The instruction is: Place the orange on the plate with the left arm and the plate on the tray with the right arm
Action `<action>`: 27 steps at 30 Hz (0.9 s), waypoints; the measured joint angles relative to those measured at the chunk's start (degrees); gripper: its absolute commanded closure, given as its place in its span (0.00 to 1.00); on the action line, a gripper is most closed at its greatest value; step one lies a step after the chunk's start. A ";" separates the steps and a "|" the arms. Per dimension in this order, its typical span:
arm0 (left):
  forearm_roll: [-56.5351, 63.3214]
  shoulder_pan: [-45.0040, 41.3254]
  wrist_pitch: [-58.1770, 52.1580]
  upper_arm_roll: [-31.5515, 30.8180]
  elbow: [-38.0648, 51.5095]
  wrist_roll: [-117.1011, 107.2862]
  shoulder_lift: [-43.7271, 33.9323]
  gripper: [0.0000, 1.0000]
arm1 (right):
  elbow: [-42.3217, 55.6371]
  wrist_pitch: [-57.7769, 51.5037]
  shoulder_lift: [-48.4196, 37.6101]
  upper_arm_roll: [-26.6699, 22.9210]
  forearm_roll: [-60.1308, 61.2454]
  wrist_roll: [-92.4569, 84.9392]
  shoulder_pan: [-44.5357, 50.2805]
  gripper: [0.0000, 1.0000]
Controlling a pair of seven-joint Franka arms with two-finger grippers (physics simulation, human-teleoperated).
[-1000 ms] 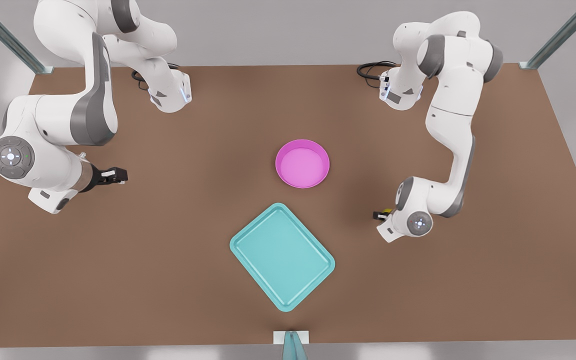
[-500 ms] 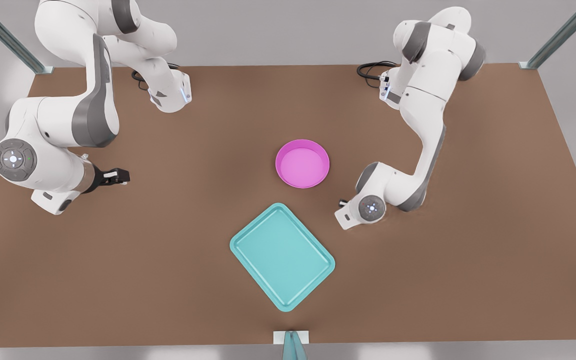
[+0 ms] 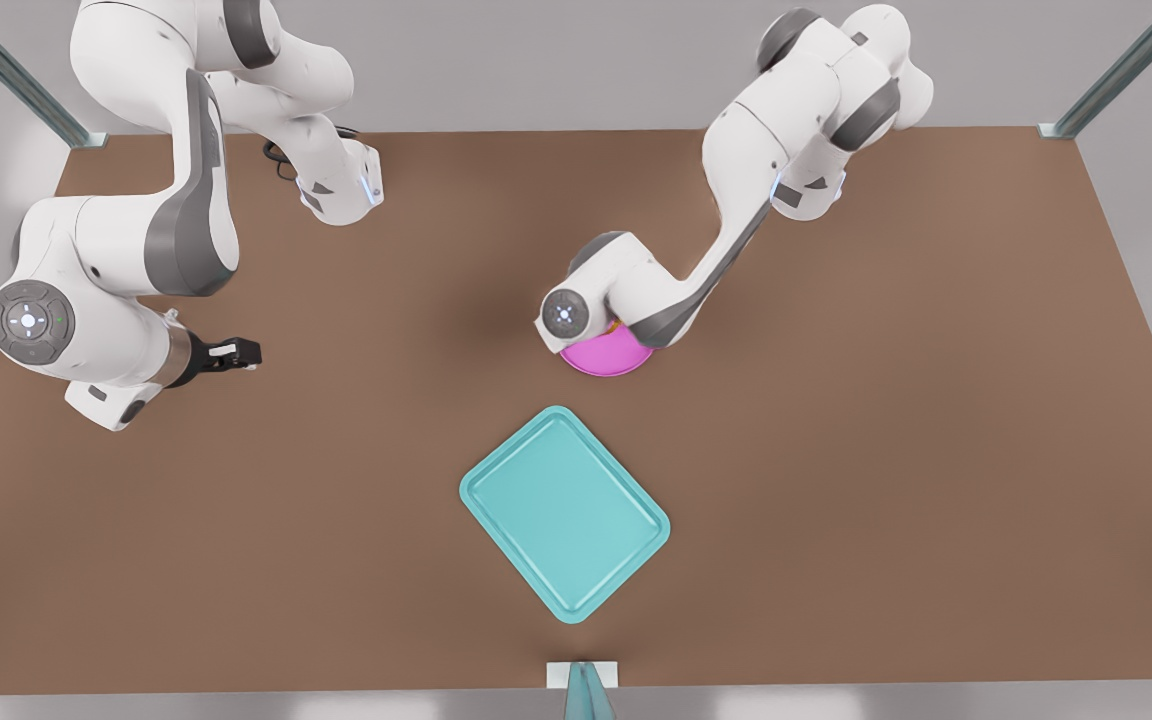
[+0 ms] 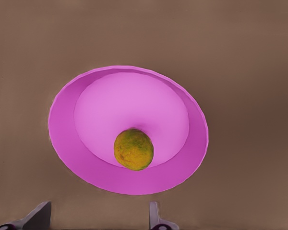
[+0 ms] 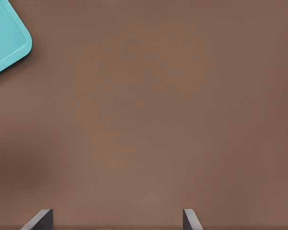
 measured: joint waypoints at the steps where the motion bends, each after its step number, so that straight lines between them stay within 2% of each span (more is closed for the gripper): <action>1: -0.13 1.74 -4.11 4.66 8.16 -0.48 -1.37 0.00 | -0.07 -0.20 -0.01 0.02 0.13 -0.04 -0.22 0.00; 2: -0.24 5.55 -7.85 8.52 14.15 -0.50 -3.21 0.00 | -0.29 -0.49 0.35 -0.11 1.82 -0.10 -0.92 0.00; 4: -0.18 17.57 -13.67 12.10 19.68 1.03 -7.74 0.00 | -3.83 0.15 2.75 0.54 8.20 -0.14 -1.12 0.00; 6: 0.13 23.05 -17.83 16.65 21.77 3.33 -9.60 0.00 | -18.40 7.37 1.30 1.15 15.05 -0.15 6.38 0.00; 7: 0.61 24.11 -18.02 17.20 18.16 4.48 -12.94 0.00 | -27.15 12.81 -0.95 1.24 18.99 -0.08 10.38 0.00; 8: 1.15 24.54 -14.39 16.64 8.03 5.54 -18.82 0.00 | -32.77 17.99 -2.66 1.34 22.22 0.42 14.74 0.00; 9: 1.61 24.58 -11.59 16.45 2.76 6.71 -22.48 0.00 | -36.60 22.71 -4.06 1.40 24.69 1.23 18.52 0.00; 13: 2.75 24.75 -7.83 16.88 0.81 11.48 -26.03 0.00 | -49.66 41.63 -7.58 1.71 32.00 4.97 27.35 0.00; 18: 3.14 24.71 -6.44 17.24 0.69 16.33 -26.72 0.00 | -51.31 55.42 -4.97 3.74 38.57 11.32 29.75 0.00; 27: 3.17 24.82 -6.11 17.74 0.68 22.61 -27.20 0.00 | -48.86 63.84 2.60 11.04 43.87 20.55 30.05 0.00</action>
